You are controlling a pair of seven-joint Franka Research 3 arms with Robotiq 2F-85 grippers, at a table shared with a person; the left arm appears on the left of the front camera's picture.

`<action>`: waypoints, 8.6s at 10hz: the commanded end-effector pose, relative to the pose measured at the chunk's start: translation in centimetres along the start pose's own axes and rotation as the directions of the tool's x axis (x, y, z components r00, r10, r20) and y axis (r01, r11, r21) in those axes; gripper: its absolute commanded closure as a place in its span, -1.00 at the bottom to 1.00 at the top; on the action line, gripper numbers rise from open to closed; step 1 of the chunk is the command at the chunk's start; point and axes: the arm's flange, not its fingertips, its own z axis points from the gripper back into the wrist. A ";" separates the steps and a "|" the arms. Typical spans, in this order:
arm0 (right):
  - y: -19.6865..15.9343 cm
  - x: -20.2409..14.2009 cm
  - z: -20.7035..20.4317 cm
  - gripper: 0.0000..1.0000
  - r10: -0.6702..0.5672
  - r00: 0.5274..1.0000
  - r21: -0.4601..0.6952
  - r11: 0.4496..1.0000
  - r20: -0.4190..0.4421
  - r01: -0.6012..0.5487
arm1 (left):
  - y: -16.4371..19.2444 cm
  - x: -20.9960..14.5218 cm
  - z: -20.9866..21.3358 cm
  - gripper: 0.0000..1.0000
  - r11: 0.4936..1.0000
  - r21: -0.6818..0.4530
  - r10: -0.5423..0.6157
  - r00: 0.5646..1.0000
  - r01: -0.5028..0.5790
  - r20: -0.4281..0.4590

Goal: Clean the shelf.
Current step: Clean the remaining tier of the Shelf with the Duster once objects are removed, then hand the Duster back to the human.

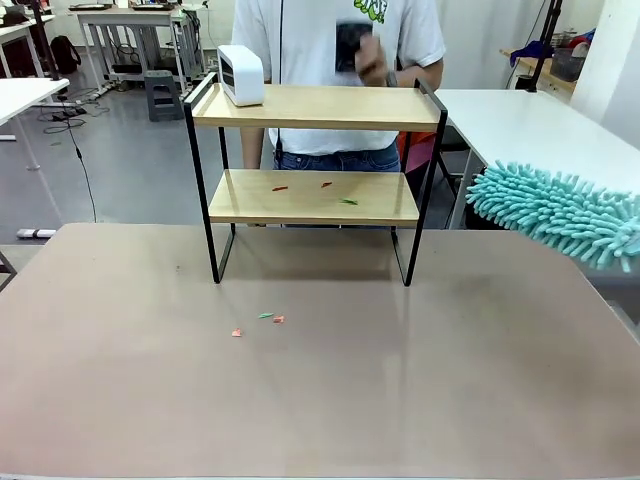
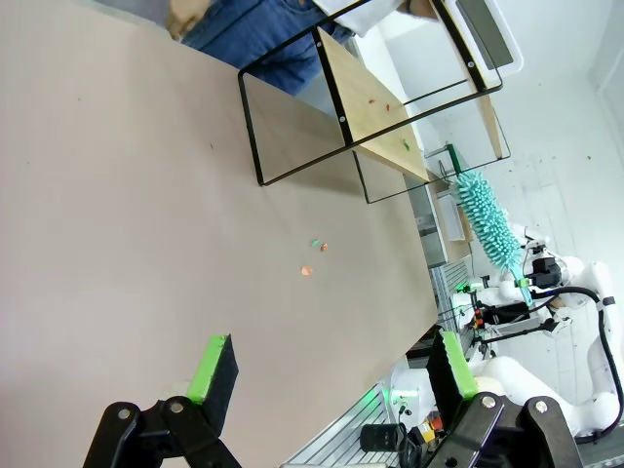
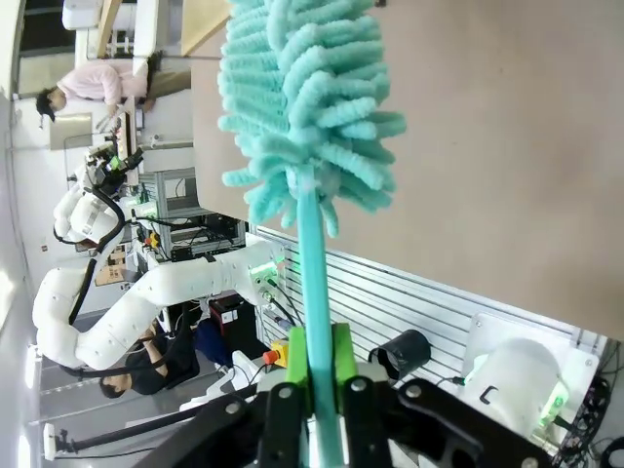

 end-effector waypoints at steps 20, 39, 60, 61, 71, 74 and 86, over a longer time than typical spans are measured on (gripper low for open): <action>18.7 12.1 -24.3 0.75 0.141 0.982 -0.489 0.870 0.129 -0.060 | -0.2 -0.2 -0.4 -1.00 1.000 -0.014 -0.019 1.000 0.019 0.014; 14.7 10.5 -22.7 0.75 0.540 0.728 0.159 0.835 -0.422 -0.527 | -0.2 -0.2 -0.4 -1.00 1.000 -0.014 -0.019 1.000 0.019 0.014; -3.0 -5.4 0.2 0.75 -0.130 0.991 0.079 0.989 0.043 0.126 | -0.2 -0.2 -0.4 -1.00 1.000 -0.014 -0.019 1.000 0.019 0.014; -3.0 -5.4 0.2 0.75 -0.130 0.991 0.079 0.989 0.043 0.126 | -0.2 -0.2 -0.4 -1.00 1.000 -0.014 -0.019 1.000 0.019 0.014; -3.1 -5.0 0.0 0.75 -0.132 0.990 0.072 0.989 0.042 0.129 | -0.2 -0.2 -0.4 -1.00 1.000 -0.014 -0.019 1.000 0.019 0.014; 0.7 -3.8 6.7 0.75 0.246 0.965 0.186 0.948 0.094 -0.260 | -7.4 0.8 -1.7 -1.00 0.934 -0.250 -0.307 0.930 0.254 -0.203; 18.7 2.4 -8.5 0.75 0.665 0.462 0.353 0.723 -0.586 -0.593 | -25.7 -5.6 -22.9 -1.00 0.762 -0.569 -0.614 0.623 0.309 -0.484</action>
